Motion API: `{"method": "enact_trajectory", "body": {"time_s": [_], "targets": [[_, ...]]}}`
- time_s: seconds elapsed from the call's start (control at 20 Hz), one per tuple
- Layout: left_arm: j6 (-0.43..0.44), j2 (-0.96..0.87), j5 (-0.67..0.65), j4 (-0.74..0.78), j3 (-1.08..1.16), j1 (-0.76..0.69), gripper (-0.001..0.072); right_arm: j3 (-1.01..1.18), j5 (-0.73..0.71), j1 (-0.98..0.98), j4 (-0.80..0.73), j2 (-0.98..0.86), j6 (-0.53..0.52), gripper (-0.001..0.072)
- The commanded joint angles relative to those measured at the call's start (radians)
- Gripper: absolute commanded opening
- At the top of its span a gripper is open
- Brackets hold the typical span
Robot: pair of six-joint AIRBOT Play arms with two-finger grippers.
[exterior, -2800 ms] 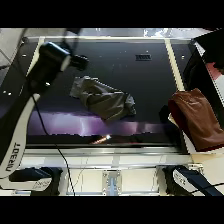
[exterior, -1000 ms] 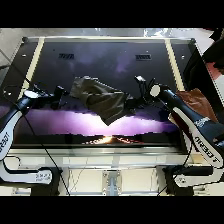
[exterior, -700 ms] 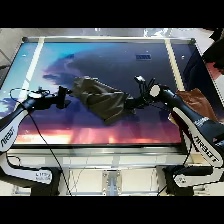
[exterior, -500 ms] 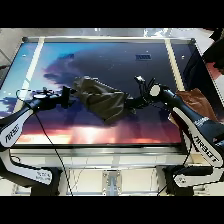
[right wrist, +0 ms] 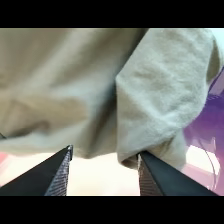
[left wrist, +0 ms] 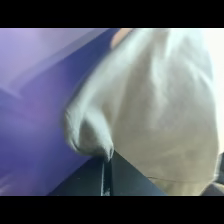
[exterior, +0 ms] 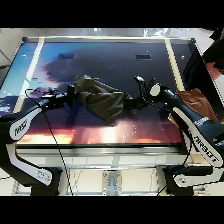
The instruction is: Fold the shirts.
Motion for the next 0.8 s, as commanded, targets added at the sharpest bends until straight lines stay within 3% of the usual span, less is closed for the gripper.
{"method": "enact_trajectory", "body": {"time_s": [0.0, 0.3, 0.4, 0.5, 0.7, 0.75], "targets": [[0.014, -0.014, 0.003, -0.021, 0.035, -0.003, 0.001, 0.0, -0.003, 0.001, 0.002, 0.0, 0.0, 0.0449], [0.014, -0.014, -0.007, -0.017, 0.036, -0.005, 0.001, 0.0, -0.092, 0.002, 0.002, -0.001, 0.0, 0.043], [0.014, -0.009, -0.023, -0.017, 0.036, -0.004, 0.001, 0.0, -0.135, 0.002, 0.0, -0.001, 0.002, 0.0026], [0.096, 0.026, -0.031, -0.017, 0.036, 0.005, 0.001, 0.002, -0.142, 0.001, -0.001, 0.0, 0.002, 0.0013], [0.414, 0.248, -0.13, 0.024, 0.036, 0.086, 0.0009, 0.073, -0.046, 0.001, -0.06, 0.062, 0.0, 0.0011], [0.421, 0.324, -0.164, 0.076, 0.036, 0.119, 0.0009, 0.111, -0.001, 0.001, -0.103, 0.102, 0.0, 0.0011]]}}
